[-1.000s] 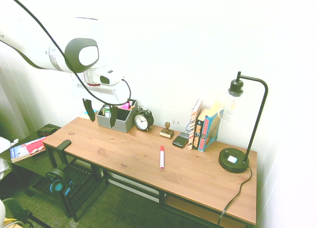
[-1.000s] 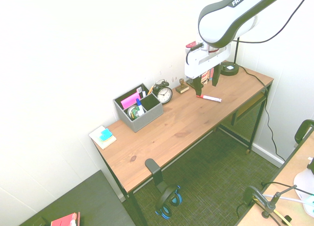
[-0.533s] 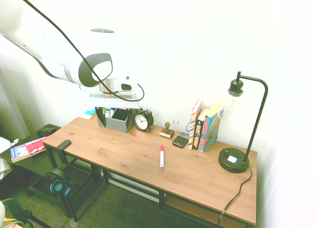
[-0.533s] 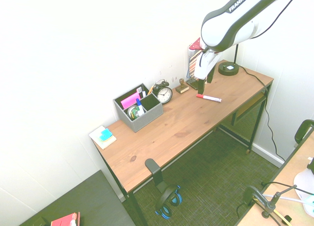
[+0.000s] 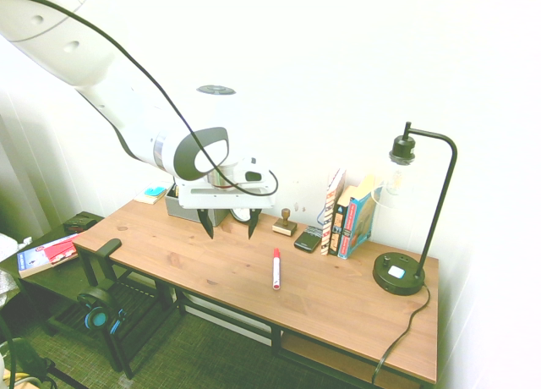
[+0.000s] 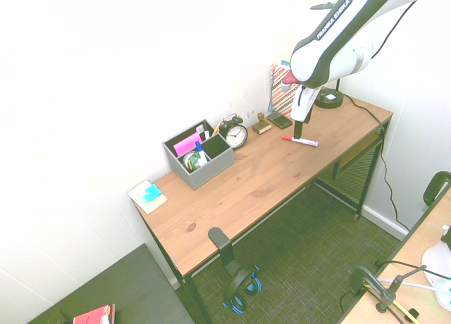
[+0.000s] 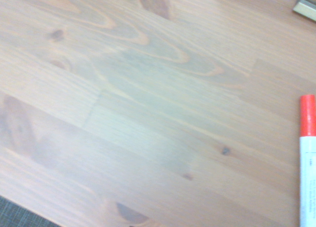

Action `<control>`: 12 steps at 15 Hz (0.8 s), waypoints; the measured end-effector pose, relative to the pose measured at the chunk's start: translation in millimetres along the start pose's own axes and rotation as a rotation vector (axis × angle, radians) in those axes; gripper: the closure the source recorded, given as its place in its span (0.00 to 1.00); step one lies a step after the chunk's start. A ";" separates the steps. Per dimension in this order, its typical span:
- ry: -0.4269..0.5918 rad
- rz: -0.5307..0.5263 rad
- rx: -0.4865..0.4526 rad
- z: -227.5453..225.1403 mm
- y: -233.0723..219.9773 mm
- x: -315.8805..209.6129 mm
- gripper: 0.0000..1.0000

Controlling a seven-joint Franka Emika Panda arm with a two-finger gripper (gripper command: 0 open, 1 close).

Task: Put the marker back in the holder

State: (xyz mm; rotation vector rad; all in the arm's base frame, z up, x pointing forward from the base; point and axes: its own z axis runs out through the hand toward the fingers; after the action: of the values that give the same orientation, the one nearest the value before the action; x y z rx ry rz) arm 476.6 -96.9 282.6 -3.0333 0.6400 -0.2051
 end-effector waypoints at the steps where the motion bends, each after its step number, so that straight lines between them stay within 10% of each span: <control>1: 0.009 0.010 0.000 9.8 7.3 7.4 0.00; 8: -0.019 0.016 -0.032 73.2 48.1 48.7 0.00; 9: -0.017 0.016 -0.036 78.9 53.2 52.9 1.00; 12: -0.033 0.015 -0.045 96.0 62.0 57.1 1.00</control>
State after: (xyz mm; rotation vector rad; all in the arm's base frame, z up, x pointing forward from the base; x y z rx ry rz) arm 516.6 -176.1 190.7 -3.0664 0.6731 -0.1423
